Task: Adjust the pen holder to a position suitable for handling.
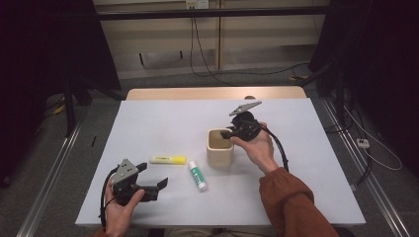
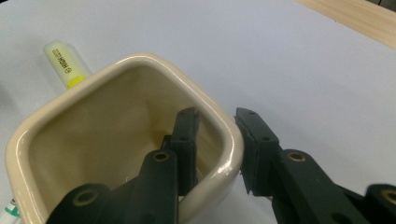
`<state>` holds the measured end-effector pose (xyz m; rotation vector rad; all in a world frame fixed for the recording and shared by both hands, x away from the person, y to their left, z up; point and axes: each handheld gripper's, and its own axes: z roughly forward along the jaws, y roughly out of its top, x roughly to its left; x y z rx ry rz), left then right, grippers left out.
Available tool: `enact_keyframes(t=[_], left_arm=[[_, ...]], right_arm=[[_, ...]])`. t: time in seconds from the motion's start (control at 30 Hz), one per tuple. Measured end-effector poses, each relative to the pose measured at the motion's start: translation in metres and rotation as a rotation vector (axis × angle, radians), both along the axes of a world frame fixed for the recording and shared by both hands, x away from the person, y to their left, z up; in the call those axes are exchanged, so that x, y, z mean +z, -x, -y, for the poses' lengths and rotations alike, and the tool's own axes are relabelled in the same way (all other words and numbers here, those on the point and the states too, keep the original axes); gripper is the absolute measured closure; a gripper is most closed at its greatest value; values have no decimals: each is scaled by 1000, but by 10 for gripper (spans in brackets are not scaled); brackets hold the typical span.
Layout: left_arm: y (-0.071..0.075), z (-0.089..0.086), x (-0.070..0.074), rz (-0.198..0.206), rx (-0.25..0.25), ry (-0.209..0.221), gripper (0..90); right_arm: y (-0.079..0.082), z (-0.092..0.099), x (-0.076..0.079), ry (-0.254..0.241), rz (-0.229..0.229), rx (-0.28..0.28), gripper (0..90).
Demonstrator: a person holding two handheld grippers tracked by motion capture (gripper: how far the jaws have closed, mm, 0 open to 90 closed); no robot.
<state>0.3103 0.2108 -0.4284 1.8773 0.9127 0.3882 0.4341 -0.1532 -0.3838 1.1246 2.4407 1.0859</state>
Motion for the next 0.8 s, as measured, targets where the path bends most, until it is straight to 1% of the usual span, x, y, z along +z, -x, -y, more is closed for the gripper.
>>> enact_keyframes(t=[0.03,0.07,0.13,0.2,0.27,0.37,0.4,0.47,0.53,0.63,0.67,0.7,0.73,0.8], left_arm=[[0,0,0,1,1,2,58],[0,0,0,5,1,5,58],[0,0,0,3,0,-4,58],[0,1,0,-2,0,-4,58],[0,1,0,-3,0,-2,58],[0,1,0,-2,0,-4,58],[0,1,0,-3,1,-4,58],[0,1,0,-1,-2,-4,58],[0,1,0,-1,-1,-3,58],[0,0,0,-2,-1,-2,58],[0,0,0,-3,1,-3,58],[0,0,0,-4,2,-3,58],[0,-1,0,-4,2,-2,58],[0,-1,0,-2,0,1,58]], right_arm=[[0,0,0,-12,0,6,647],[1,1,1,-27,-2,1,622],[2,5,3,-50,10,-1,577],[3,10,4,-82,15,-3,518],[5,15,4,-96,28,-9,471],[10,24,3,-140,40,-21,395],[11,26,3,-146,47,-22,383],[14,32,2,-160,57,-33,325],[18,36,1,-167,69,-41,288],[22,43,0,-184,83,-51,201],[24,45,0,-189,91,-53,180],[27,47,0,-196,101,-61,177],[29,49,1,-192,112,-69,173],[33,53,2,-183,120,-83,139]])
